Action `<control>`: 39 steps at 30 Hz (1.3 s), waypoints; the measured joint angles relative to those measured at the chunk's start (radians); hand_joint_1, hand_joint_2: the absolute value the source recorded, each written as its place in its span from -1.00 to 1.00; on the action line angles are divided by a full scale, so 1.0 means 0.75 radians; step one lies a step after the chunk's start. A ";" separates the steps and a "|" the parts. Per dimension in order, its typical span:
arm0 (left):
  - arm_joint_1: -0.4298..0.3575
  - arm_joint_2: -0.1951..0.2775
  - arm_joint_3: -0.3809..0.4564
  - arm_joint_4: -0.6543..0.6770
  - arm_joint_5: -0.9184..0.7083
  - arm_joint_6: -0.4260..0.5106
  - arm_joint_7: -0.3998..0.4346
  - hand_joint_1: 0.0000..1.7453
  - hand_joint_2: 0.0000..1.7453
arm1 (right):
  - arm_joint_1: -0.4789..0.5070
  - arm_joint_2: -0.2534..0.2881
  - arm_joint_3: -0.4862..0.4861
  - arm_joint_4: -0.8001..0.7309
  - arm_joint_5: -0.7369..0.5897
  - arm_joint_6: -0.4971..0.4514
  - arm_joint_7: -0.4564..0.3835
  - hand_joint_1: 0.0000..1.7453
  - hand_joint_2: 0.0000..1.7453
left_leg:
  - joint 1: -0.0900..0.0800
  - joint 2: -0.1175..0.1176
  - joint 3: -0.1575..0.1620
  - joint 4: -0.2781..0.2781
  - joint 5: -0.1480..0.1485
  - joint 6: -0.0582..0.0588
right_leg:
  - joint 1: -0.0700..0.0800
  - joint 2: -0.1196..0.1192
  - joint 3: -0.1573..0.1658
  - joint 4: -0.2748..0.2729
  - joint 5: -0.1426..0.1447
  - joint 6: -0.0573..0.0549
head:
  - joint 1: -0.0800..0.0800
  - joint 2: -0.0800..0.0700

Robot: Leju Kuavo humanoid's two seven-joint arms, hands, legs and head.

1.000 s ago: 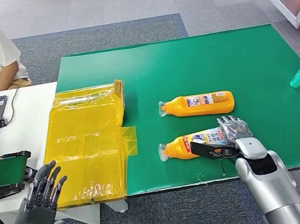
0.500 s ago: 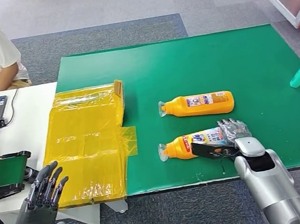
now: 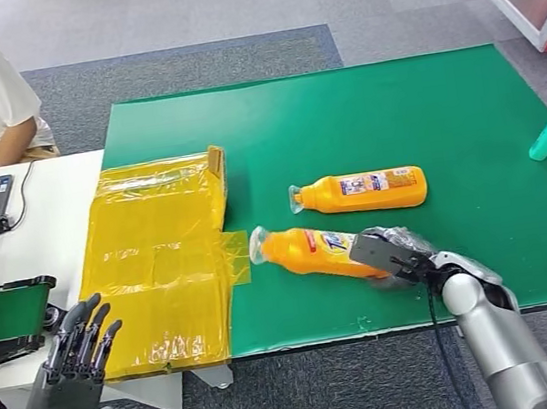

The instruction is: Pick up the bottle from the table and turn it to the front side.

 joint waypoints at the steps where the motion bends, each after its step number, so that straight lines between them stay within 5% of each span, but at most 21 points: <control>1: -0.002 0.013 -0.003 0.007 0.003 -0.004 -0.017 -1.00 1.00 | 0.014 -0.001 -0.007 -0.004 -0.123 0.007 -0.009 1.00 1.00 | 0.000 0.000 0.000 0.000 0.000 0.000 | 0.000 0.000 0.000 0.000 0.000 0.000 | 0.000 0.000; 13: -0.049 0.093 -0.092 0.044 -0.019 0.071 -0.049 -1.00 1.00 | 0.145 -0.033 0.057 -0.149 -0.699 -0.063 0.023 1.00 1.00 | 0.000 0.000 -0.001 0.000 0.000 0.000 | 0.000 0.000 0.000 0.000 0.000 0.000 | 0.000 0.000; 19: -0.060 0.067 -0.093 0.044 -0.110 0.132 -0.026 -1.00 1.00 | 0.291 -0.004 0.099 -0.335 -0.933 -0.101 -0.016 1.00 1.00 | 0.000 0.000 -0.001 0.000 -0.001 -0.001 | 0.000 0.000 -0.001 0.000 -0.001 -0.001 | 0.000 0.000; 25: -0.134 -0.070 -0.064 0.043 -0.094 0.214 0.086 -1.00 1.00 | 0.421 0.105 0.203 -0.541 -0.853 -0.163 -0.052 1.00 1.00 | 0.000 0.000 -0.001 0.000 -0.001 -0.001 | 0.000 0.000 0.000 0.000 -0.001 -0.001 | 0.000 0.000; 33: -0.226 -0.242 -0.015 0.044 -0.019 0.270 0.234 -1.00 1.00 | 0.453 0.165 0.281 -0.647 -0.765 -0.187 -0.063 1.00 1.00 | 0.000 0.000 -0.001 0.000 0.000 0.000 | 0.000 0.000 0.000 0.000 0.000 0.000 | 0.000 0.000; 39: -0.261 -0.210 -0.174 0.094 0.204 0.219 0.274 -1.00 1.00 | 0.441 0.201 0.350 -0.656 -0.729 -0.200 -0.093 1.00 1.00 | 0.000 0.000 -0.001 0.000 0.000 0.000 | 0.000 0.000 -0.001 0.000 0.000 0.000 | 0.000 0.000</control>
